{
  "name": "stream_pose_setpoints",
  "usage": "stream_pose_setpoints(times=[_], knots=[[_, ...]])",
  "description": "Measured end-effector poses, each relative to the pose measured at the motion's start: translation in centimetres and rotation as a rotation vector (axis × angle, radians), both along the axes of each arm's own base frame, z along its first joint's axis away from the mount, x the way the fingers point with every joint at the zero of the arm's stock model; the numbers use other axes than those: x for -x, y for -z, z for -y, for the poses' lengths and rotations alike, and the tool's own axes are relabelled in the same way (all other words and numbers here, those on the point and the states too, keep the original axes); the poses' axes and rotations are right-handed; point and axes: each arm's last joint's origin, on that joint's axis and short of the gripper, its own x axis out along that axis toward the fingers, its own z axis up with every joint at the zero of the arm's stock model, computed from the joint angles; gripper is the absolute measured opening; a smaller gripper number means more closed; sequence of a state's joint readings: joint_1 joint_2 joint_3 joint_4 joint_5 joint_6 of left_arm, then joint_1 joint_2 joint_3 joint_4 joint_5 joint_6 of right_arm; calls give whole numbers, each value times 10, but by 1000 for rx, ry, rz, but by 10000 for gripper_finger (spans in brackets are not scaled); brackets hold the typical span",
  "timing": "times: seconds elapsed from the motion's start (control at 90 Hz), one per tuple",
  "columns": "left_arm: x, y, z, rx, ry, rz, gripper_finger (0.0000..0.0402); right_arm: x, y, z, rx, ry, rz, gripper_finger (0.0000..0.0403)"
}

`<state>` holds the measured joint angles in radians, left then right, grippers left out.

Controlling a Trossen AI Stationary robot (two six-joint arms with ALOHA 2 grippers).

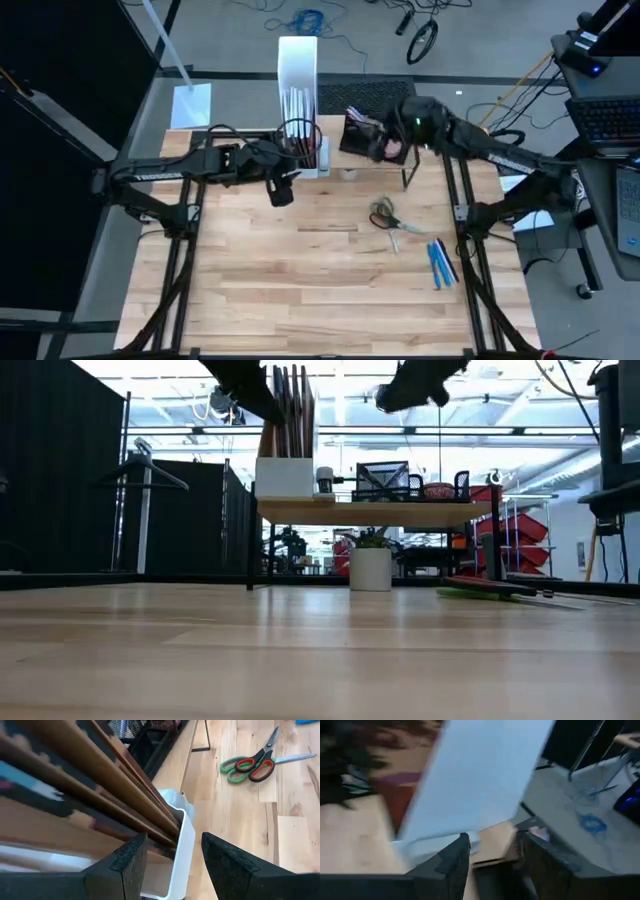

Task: Stock shelves
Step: Remove the pink pen from the desk organizer on the shelf

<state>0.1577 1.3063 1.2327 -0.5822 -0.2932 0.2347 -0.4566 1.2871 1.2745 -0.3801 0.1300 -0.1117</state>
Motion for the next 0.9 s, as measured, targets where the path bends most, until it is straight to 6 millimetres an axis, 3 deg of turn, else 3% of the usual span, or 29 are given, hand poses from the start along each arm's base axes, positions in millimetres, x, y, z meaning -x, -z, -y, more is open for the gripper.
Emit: stream_pose_setpoints(times=[0.233,0.378,0.522,0.9], knots=[[19,-16,-2,-25,-7,44,176,-26,10,59,29,30,-111,156],[29,-25,-5,-28,-33,87,176,-45,12,85,24,42,-176,156],[34,-27,-7,-27,-43,85,176,-51,19,95,-32,35,-286,156],[36,-24,-7,-51,-21,37,176,-39,20,95,-56,36,-367,155]])
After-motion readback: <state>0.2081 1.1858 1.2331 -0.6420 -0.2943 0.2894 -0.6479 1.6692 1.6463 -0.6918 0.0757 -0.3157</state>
